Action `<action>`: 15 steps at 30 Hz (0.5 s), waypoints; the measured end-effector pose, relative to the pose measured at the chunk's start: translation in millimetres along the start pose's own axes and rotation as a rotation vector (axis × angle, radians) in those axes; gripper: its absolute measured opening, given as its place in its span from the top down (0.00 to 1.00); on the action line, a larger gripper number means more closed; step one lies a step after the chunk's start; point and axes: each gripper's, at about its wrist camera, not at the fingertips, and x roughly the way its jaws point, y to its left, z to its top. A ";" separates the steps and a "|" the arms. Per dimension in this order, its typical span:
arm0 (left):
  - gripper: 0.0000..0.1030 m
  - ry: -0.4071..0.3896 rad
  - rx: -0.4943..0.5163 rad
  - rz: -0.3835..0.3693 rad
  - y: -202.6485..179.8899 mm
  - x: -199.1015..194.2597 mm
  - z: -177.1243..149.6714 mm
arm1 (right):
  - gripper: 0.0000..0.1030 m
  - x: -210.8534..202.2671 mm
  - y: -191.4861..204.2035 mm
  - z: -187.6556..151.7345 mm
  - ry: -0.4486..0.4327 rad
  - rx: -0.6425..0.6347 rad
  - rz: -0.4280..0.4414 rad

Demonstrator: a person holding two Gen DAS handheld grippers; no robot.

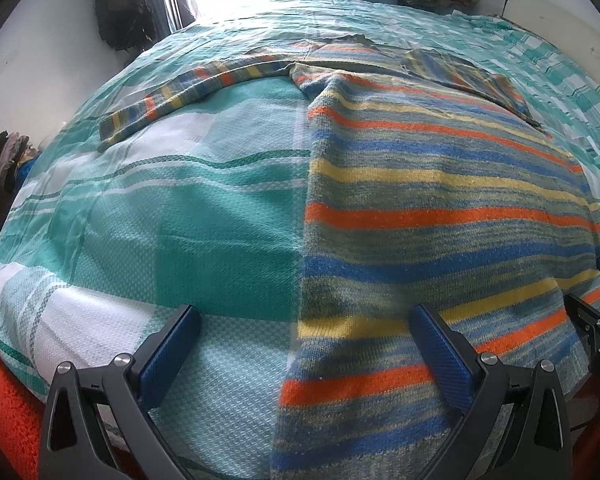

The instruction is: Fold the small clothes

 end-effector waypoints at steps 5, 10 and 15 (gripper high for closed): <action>0.00 0.017 -0.009 -0.008 0.9 -0.9 1.9 | 0.01 -0.4 -0.6 -0.2 -0.001 -0.002 0.002; 0.01 0.008 -0.180 -0.136 36.5 -30.8 25.0 | 0.01 -0.8 -0.8 0.5 -0.002 -0.003 0.005; 0.01 -0.130 -0.504 -0.216 151.2 -49.3 84.5 | 0.01 -0.6 -1.1 0.3 -0.003 -0.004 0.005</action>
